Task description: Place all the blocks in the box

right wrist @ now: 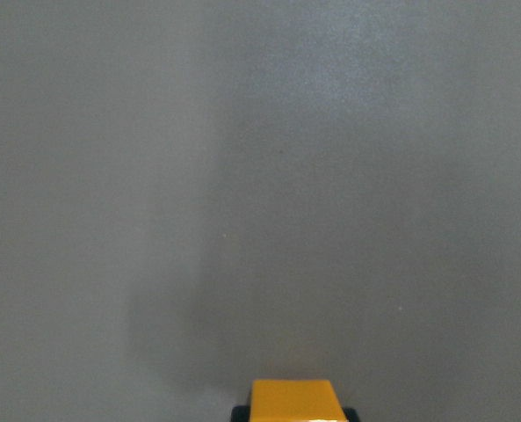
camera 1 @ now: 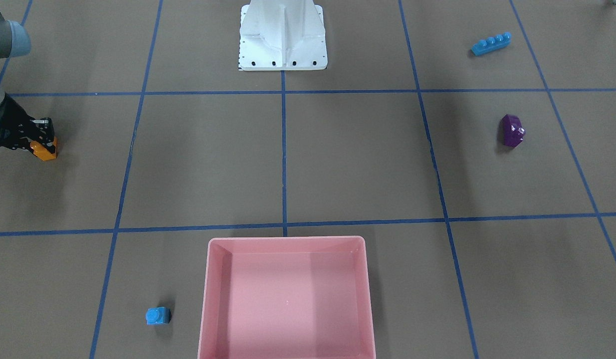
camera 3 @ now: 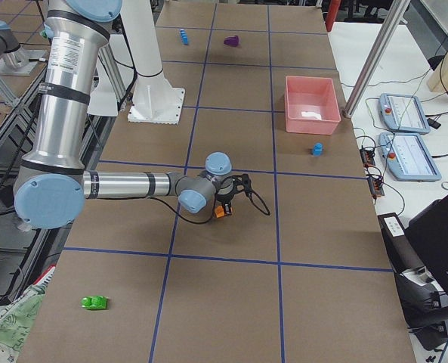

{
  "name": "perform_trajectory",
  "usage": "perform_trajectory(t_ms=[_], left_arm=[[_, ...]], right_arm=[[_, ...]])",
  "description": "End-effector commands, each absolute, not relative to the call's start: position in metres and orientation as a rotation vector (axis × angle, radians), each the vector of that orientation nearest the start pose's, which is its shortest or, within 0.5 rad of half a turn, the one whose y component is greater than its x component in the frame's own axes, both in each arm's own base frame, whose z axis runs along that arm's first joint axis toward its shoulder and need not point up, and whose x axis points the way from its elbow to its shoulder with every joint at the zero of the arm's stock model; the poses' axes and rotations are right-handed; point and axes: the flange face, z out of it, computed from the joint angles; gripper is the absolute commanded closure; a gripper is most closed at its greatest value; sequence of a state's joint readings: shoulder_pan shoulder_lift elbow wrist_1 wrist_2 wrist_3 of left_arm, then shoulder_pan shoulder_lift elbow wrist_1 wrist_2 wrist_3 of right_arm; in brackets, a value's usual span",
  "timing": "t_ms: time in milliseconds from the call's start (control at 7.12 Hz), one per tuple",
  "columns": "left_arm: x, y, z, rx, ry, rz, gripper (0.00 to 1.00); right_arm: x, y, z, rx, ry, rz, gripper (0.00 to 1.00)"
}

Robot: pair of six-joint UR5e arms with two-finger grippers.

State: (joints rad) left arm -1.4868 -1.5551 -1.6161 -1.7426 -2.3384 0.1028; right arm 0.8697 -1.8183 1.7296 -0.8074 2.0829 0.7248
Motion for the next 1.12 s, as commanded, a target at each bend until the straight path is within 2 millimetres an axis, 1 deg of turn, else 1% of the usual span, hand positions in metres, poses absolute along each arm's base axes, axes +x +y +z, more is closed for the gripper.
perform_trajectory(t_ms=[0,140,281,421,561,702,842,982], left_arm=[[-0.021,-0.500,0.628,0.194,0.765,0.256,0.00],[-0.021,-0.500,0.627,0.196,0.766,0.257,0.00],[-0.020,-0.500,0.627,0.197,0.767,0.259,0.00],[-0.014,-0.501,0.625,0.210,0.768,0.274,0.00],[-0.012,-0.501,0.625,0.208,0.768,0.279,0.00],[-0.010,-0.501,0.625,0.208,0.769,0.281,0.00],[-0.010,-0.501,0.626,0.206,0.769,0.280,0.00],[-0.010,-0.501,0.627,0.205,0.769,0.280,0.00]], right_arm=[[-0.211,-0.386,0.580,0.159,-0.789,-0.138,1.00],[-0.230,-0.420,0.541,0.198,-0.813,-0.136,1.00],[-0.262,-0.462,0.482,0.219,-0.829,-0.141,1.00],[-0.288,-0.498,0.421,0.205,-0.815,-0.130,1.00],[-0.309,-0.523,0.367,0.212,-0.812,-0.128,1.00],[-0.329,-0.549,0.323,0.217,-0.817,-0.127,1.00],[-0.355,-0.580,0.292,0.189,-0.798,-0.117,1.00],[-0.386,-0.618,0.260,0.161,-0.786,-0.088,1.00]])
